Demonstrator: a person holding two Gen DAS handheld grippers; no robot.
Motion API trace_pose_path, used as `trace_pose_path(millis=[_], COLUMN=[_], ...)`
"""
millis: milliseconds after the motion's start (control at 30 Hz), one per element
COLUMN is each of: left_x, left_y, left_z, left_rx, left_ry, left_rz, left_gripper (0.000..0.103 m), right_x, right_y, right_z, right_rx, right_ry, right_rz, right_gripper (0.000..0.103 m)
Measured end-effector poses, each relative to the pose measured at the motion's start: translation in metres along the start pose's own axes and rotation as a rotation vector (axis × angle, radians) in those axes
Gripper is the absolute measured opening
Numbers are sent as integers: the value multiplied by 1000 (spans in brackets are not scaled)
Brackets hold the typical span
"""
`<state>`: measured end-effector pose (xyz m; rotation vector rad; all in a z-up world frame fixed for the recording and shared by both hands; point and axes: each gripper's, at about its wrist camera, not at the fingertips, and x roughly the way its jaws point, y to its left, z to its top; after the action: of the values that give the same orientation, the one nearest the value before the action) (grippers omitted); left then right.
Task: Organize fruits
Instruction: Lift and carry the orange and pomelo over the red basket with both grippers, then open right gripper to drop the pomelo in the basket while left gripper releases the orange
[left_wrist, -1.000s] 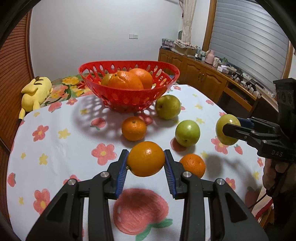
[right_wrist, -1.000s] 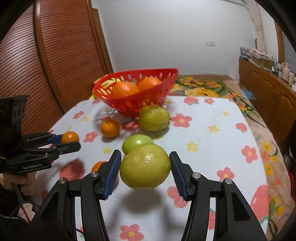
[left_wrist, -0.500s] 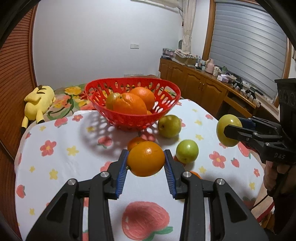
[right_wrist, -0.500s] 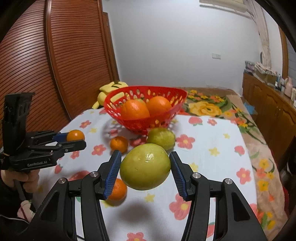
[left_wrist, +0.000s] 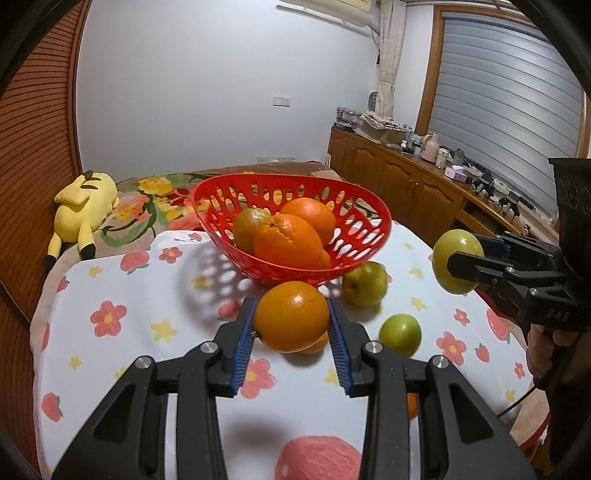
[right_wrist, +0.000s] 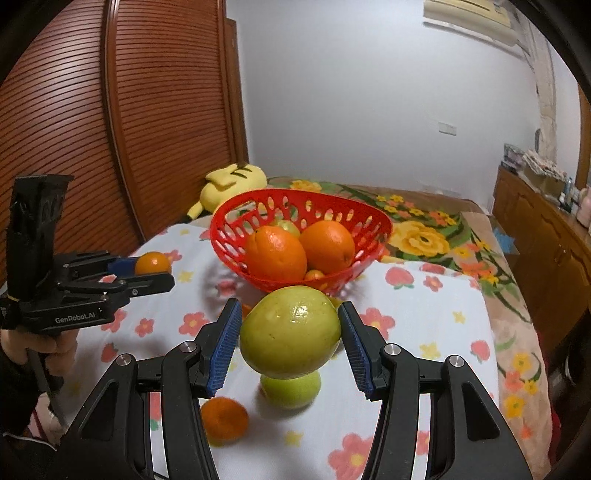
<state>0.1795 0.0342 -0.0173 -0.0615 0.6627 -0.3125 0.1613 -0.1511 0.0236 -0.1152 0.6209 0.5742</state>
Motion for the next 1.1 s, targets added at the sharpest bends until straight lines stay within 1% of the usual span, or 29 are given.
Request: trace_pose_path(millis=[300,533,667,900,1100], left_x=[15,31,41,59,72], left_y=[9,16,19,26,33], left_z=[22,38,47,56,62], left_rx=[14,14,18,18,11], left_ry=[1,8,15,36,45], left_rz=[22,28,38,47,48], left_gripper=[36,36,36,36,36], right_x=[23,51,67,90,103], right_y=[-7,-17,-26,-29,-34], right_z=[25,42,45,48,49], right_rx=[-30,-66,-68,-85,-88], right_ry=[-5,21,42,80,100], right_rz=[13,3,8,24,40], right_gripper=[55,55,55,55,55])
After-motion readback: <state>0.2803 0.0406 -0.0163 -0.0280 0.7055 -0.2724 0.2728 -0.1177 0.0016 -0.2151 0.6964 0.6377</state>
